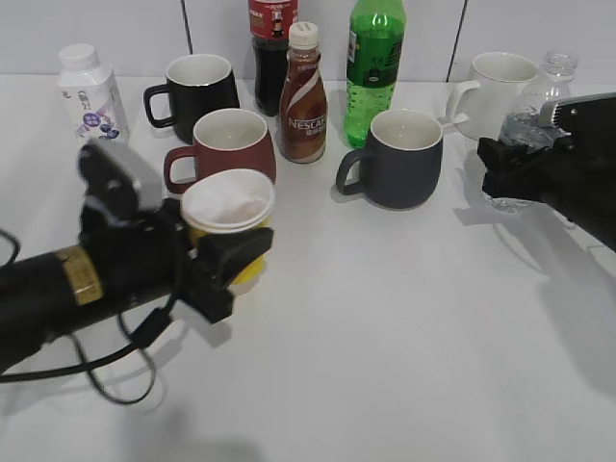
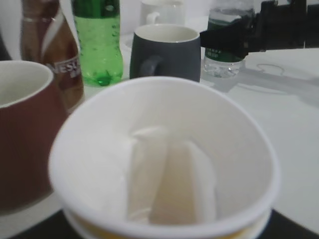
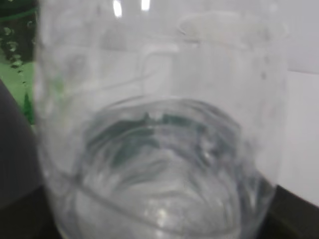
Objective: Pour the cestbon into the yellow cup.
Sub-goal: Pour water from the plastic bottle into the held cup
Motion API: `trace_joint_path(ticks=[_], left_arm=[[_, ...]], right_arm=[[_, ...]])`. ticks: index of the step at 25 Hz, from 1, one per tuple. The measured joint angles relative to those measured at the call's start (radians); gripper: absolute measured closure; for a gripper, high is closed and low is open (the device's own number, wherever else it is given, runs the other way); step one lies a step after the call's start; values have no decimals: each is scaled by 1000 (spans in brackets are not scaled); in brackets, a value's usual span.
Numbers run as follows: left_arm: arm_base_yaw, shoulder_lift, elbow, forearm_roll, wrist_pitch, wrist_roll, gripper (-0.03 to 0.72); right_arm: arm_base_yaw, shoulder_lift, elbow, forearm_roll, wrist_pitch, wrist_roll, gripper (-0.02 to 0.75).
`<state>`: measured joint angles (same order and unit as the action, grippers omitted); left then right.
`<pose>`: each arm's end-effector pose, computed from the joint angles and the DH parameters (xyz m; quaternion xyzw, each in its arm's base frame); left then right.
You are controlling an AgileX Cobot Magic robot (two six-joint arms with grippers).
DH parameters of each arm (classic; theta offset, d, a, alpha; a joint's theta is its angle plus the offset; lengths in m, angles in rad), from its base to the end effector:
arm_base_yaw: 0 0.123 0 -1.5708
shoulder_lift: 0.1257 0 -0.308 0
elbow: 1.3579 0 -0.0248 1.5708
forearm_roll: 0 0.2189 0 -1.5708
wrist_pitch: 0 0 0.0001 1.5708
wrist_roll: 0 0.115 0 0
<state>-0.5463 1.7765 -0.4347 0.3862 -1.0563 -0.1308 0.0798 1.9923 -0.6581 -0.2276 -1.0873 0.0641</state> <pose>0.2347 -0.1868 0.1889 0.3317 0.7060 -0.2720 0.5635 0.3615 0.0519 0.1672 -0.1113 0.7555 0.0885 0.6395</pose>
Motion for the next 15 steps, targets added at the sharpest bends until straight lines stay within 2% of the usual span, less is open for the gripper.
trace_joint_path(ticks=[7, 15], left_arm=[[-67, 0, -124, 8, 162, -33, 326], [-166, 3, -272, 36, 369, -35, 326]], right_arm=[[0, -79, 67, -144, 35, -6, 266], [6, -255, 130, -308, 42, -123, 266]])
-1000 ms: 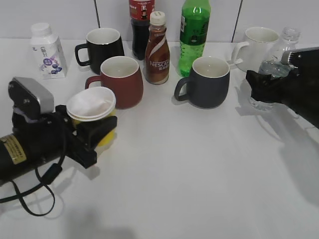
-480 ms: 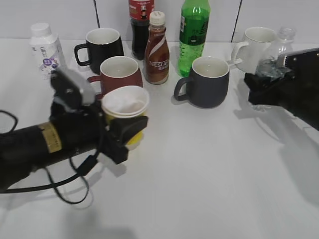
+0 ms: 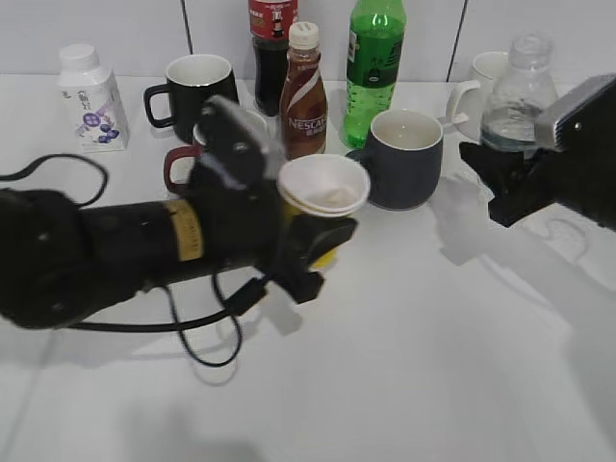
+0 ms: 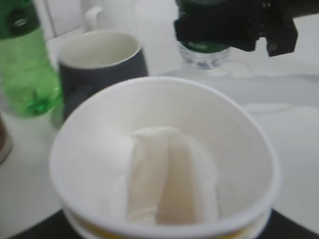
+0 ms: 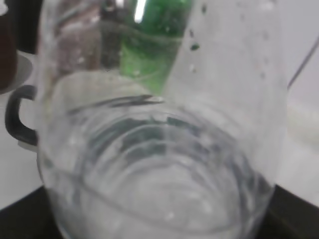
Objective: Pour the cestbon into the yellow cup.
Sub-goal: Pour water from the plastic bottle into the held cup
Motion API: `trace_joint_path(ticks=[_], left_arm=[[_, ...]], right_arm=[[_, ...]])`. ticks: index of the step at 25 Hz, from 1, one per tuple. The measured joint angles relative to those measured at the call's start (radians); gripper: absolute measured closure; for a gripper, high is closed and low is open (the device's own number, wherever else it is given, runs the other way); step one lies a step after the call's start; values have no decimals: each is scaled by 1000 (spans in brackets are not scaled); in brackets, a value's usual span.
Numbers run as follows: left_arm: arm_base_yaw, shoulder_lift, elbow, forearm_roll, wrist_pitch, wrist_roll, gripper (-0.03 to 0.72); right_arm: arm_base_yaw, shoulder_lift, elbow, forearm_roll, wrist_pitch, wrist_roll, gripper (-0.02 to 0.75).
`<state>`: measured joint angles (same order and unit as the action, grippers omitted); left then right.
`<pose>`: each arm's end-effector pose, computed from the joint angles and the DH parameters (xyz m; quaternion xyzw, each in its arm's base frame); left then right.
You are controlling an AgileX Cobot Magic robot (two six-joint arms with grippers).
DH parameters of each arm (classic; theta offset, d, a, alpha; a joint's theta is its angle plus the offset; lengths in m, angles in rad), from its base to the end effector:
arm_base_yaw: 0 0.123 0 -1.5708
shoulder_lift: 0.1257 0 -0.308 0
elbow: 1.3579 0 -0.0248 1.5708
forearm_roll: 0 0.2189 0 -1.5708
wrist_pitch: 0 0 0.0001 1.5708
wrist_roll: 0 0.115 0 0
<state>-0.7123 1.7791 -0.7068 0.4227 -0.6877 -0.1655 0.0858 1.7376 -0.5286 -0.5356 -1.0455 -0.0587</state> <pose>0.2432 -0.2496 0.2079 0.4140 0.7004 -0.2567 0.5217 0.3028 0.0770 0.2166 -0.3033 0.6873 0.0866 0.6543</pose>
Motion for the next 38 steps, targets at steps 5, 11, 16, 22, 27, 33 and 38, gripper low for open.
trace_joint_path(ticks=[5, 11, 16, 22, 27, 33, 38], left_arm=[[-49, 44, -84, 1, 62, 0, 326], [-70, 81, -138, 6, 95, -16, 326], [-70, 81, -150, 14, 96, -42, 327], [-70, 81, -151, 41, 96, -64, 327], [-72, 81, -179, 75, 97, -93, 327], [-73, 81, -205, 109, 97, -133, 327], [-73, 81, -206, 139, 94, -155, 327]], right_arm=[[51, -31, -5, -7, 22, -230, 266], [87, -31, -30, -3, 43, -470, 266], [87, -31, -74, 7, 48, -624, 266], [87, -31, -84, 12, 52, -757, 266], [87, -31, -84, 17, 52, -823, 266], [87, -31, -84, 49, 53, -903, 266], [87, -31, -84, 61, 53, -953, 266]])
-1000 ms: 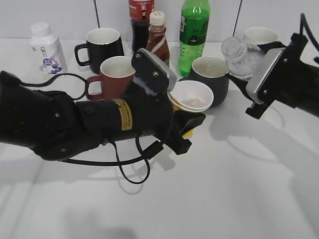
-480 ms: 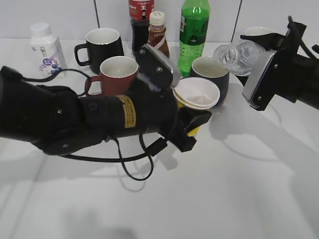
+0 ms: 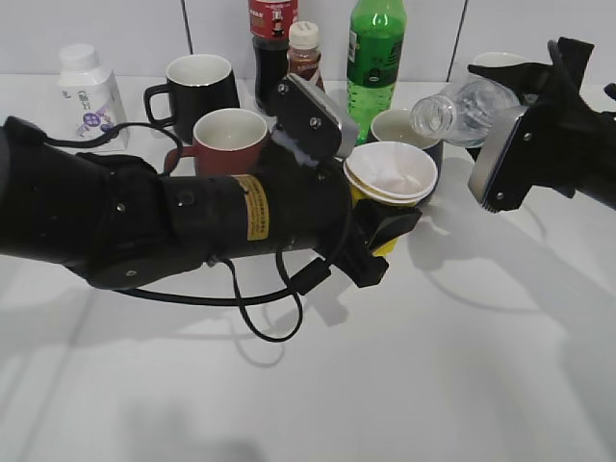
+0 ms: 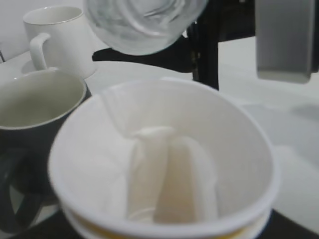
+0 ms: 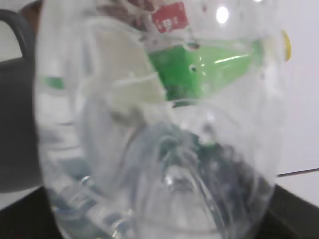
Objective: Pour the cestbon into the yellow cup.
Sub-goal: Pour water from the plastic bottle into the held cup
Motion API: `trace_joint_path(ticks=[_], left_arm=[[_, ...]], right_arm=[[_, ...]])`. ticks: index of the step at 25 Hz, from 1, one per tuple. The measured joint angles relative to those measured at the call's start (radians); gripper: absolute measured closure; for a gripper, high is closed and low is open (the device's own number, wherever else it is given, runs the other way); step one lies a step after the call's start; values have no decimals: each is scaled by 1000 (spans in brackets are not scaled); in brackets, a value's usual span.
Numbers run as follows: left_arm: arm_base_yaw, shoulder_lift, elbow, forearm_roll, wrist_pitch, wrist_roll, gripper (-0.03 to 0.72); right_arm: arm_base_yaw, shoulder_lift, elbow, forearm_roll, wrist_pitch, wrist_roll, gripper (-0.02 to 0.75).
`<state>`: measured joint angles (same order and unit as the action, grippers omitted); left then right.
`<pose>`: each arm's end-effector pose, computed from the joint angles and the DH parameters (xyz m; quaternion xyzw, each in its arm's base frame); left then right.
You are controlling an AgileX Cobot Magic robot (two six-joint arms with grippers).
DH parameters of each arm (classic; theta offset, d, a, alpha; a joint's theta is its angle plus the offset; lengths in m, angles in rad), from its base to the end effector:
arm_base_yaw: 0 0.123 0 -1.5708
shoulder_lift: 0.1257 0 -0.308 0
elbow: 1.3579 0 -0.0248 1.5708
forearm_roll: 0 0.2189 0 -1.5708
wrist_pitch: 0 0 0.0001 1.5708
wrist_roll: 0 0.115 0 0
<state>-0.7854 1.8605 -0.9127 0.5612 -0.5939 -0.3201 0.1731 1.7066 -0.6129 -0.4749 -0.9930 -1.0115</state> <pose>0.2511 -0.2994 0.2182 0.4451 0.6794 -0.2924 0.5047 0.3112 0.0991 0.2415 -0.5770 0.4457 -0.2321 0.6439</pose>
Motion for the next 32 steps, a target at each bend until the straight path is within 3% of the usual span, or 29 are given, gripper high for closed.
trace_joint_path(ticks=[32], left_arm=[[0, 0, 0, 1, -16, -2, 327]], right_arm=[[0, 0, -25, -53, -59, -99, 266]])
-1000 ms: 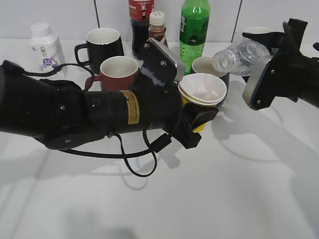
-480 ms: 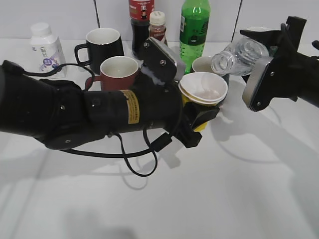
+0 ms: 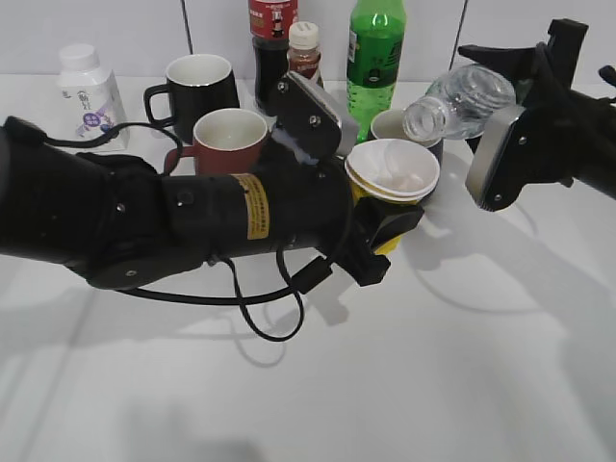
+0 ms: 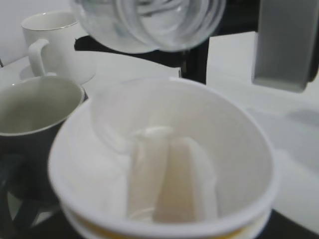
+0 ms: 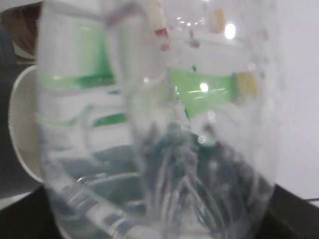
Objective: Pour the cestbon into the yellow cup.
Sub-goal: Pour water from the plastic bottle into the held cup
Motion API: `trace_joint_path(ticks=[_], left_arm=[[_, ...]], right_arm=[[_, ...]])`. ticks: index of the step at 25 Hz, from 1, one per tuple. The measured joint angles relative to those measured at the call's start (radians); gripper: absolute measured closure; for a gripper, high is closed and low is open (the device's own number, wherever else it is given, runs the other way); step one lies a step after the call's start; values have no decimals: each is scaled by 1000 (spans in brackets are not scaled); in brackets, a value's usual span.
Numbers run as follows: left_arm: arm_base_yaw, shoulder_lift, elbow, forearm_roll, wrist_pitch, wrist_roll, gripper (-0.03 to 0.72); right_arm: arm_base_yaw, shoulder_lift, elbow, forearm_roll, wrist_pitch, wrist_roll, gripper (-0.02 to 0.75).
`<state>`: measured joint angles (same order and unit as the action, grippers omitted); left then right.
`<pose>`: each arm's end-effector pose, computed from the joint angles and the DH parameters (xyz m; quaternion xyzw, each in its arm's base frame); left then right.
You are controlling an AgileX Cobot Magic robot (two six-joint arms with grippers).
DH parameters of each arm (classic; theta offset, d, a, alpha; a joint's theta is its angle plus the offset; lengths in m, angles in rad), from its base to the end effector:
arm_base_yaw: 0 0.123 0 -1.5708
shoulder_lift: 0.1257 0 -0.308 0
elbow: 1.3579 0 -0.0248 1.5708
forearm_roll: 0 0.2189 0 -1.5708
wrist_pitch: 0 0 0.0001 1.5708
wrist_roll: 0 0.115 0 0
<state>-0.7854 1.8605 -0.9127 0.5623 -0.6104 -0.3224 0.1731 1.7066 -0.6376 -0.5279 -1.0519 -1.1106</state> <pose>0.2506 -0.3003 0.2198 0.4438 0.6750 -0.2982 0.5084 0.3118 0.1056 0.2527 -0.5975 0.3752 -0.2656 0.6570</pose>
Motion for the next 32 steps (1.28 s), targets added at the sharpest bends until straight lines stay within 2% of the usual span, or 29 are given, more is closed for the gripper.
trace_joint_path(ticks=[32], left_arm=[[0, 0, 0, 6, 8, -1, 328]], right_arm=[[0, 0, -10, 20, -1, -160, 266]])
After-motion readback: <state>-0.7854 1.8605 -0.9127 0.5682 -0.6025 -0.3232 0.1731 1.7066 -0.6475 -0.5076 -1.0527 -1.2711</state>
